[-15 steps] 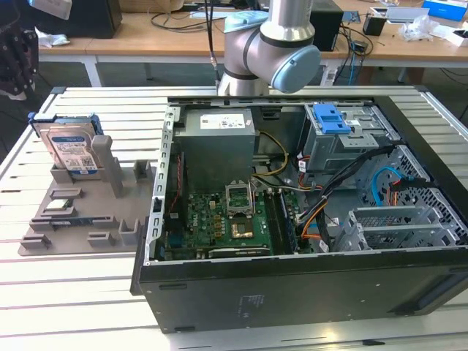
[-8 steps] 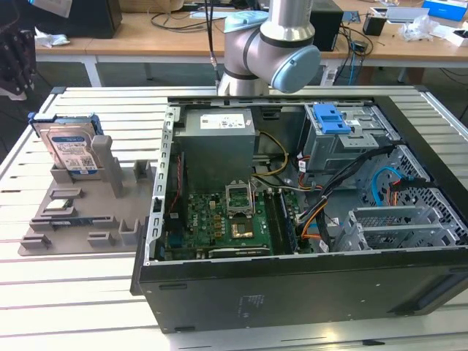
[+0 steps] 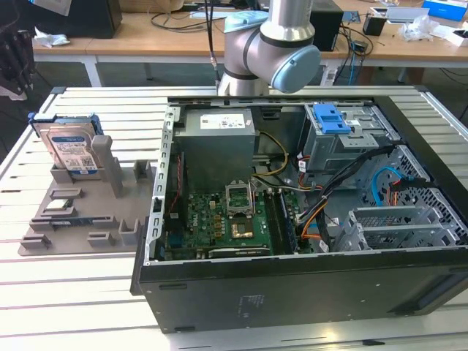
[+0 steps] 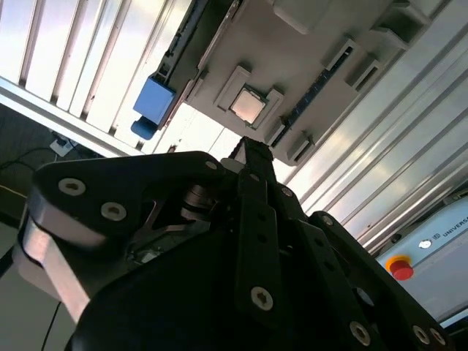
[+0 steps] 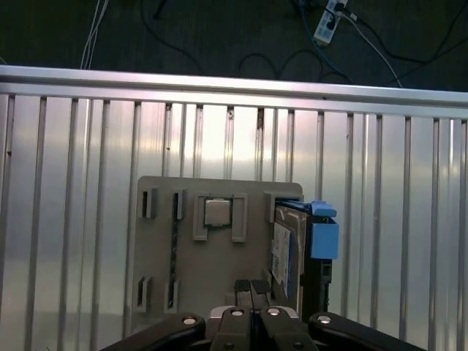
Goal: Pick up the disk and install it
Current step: 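Pick up the disk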
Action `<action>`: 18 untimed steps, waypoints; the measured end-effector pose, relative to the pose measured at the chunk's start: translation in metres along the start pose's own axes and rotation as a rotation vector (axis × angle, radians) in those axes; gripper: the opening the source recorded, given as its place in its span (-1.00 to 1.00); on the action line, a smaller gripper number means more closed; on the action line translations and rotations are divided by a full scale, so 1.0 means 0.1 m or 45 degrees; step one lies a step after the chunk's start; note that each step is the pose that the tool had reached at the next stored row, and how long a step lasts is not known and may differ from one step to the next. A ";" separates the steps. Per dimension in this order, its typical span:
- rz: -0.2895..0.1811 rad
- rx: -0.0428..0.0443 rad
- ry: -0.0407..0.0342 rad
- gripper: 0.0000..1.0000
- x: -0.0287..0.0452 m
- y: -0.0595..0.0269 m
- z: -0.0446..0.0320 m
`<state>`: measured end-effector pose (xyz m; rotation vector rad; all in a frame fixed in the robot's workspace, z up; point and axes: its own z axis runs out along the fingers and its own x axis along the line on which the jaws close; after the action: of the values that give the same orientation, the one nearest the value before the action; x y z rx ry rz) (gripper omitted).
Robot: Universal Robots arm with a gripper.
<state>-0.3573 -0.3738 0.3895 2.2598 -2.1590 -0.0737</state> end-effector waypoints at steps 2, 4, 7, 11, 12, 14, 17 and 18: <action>0.000 0.000 0.0001 -0.79 0.000 0.000 0.000; 0.000 0.000 0.0000 -0.66 0.000 0.000 0.000; 0.000 0.000 0.0000 -0.41 0.000 0.000 0.000; -0.001 0.000 0.0000 -0.05 0.000 0.000 0.000; 0.022 0.000 -0.0009 0.08 0.000 0.000 0.001; 0.061 0.001 -0.0026 0.08 -0.001 0.001 0.003; 0.099 0.002 -0.0043 0.08 0.000 0.000 0.005; 0.100 0.002 -0.0044 0.08 0.000 0.000 0.005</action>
<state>-0.3573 -0.3738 0.3889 2.1748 -2.2472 -0.0746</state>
